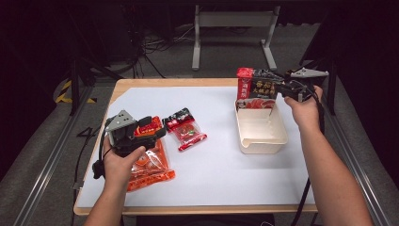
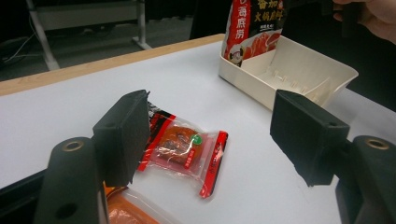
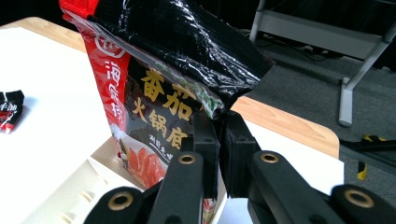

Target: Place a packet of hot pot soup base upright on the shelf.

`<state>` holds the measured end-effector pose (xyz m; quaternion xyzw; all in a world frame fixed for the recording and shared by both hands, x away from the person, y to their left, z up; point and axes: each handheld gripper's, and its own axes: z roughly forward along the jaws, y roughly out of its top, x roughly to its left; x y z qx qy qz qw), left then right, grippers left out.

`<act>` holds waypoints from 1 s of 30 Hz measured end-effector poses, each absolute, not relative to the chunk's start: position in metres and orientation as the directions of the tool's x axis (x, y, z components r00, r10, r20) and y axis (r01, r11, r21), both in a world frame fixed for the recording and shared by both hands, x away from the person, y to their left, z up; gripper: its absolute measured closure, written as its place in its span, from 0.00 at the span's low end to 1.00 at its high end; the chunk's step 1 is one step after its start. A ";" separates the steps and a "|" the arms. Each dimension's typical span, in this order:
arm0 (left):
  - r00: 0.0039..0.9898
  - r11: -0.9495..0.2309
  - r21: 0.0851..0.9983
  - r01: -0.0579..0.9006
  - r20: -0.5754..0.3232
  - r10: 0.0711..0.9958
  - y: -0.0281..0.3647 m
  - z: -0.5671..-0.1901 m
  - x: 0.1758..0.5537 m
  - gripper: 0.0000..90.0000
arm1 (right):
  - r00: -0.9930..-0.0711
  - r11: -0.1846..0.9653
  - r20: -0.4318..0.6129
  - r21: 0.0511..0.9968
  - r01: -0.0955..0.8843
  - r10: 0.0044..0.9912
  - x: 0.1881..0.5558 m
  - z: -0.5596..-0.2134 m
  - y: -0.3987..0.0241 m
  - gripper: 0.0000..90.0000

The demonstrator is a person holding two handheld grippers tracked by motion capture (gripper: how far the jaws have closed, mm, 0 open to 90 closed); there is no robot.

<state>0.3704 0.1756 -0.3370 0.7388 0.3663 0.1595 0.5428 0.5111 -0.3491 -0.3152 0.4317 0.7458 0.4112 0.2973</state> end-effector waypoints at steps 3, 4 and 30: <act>0.681 -0.142 0.918 0.370 -0.164 0.714 0.176 -0.338 0.371 0.33 | -0.445 0.274 -0.076 0.873 0.402 0.893 0.510 -0.317 -0.352 0.96; 0.680 -0.139 0.918 0.372 -0.167 0.714 0.176 -0.338 0.371 0.33 | -0.444 0.275 -0.078 0.875 0.399 0.892 0.510 -0.318 -0.352 0.96; 0.684 -0.159 0.904 0.396 -0.176 0.708 0.184 -0.340 0.377 0.33 | -0.475 0.239 -0.059 0.913 0.330 0.878 0.454 -0.299 -0.352 0.56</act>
